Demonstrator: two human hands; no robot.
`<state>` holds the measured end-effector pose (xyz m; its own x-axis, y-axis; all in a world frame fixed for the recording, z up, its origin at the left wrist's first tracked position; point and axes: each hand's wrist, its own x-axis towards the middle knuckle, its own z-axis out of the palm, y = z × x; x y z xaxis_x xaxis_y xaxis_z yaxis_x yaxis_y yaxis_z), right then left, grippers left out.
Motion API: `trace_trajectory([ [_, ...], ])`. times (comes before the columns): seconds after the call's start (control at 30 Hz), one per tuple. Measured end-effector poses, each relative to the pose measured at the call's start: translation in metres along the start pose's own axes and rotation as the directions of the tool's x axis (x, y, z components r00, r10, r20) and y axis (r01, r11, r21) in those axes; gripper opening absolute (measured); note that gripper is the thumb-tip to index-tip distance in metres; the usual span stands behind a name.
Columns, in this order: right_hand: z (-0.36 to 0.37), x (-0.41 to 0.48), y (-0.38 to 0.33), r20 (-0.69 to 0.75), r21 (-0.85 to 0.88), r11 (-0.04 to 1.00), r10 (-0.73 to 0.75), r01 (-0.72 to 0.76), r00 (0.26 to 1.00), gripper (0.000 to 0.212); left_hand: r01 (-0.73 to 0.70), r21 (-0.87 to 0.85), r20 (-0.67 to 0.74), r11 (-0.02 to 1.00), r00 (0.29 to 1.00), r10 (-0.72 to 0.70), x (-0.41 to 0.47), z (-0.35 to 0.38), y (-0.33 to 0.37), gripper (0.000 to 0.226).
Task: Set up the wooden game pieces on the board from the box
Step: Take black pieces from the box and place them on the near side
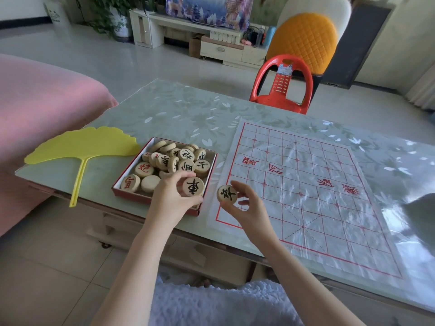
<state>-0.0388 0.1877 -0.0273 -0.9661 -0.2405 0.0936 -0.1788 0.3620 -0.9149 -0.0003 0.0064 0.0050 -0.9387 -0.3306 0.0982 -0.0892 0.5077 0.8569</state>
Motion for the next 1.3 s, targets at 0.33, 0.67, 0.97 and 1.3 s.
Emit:
trace_trajectory([
  [0.33, -0.045, -0.037, 0.028, -0.153, 0.041, 0.993, 0.111, -0.106, 0.982, 0.047, -0.112, 0.112, 0.146, 0.987, 0.985, 0.095, -0.020, 0.025, 0.014, 0.049],
  [0.67, -0.052, -0.040, 0.038, -0.157, 0.034, 0.991, 0.132, -0.128, 0.979, 0.042, -0.219, 0.449, 0.266, 0.866, 0.958, 0.105, -0.022, 0.059, 0.012, 0.052],
  [0.97, -0.047, -0.035, 0.038, -0.119, 0.053, 0.989, 0.140, -0.135, 0.983, 0.042, -0.190, 0.539, 0.267, 0.821, 0.962, 0.047, -0.025, 0.067, 0.011, 0.057],
  [1.3, -0.023, 0.061, 0.031, -0.082, -0.215, 0.968, 0.115, -0.130, 0.990, 0.049, -0.038, 0.291, -0.082, 0.956, 0.995, 0.064, 0.016, 0.023, 0.005, 0.039],
])
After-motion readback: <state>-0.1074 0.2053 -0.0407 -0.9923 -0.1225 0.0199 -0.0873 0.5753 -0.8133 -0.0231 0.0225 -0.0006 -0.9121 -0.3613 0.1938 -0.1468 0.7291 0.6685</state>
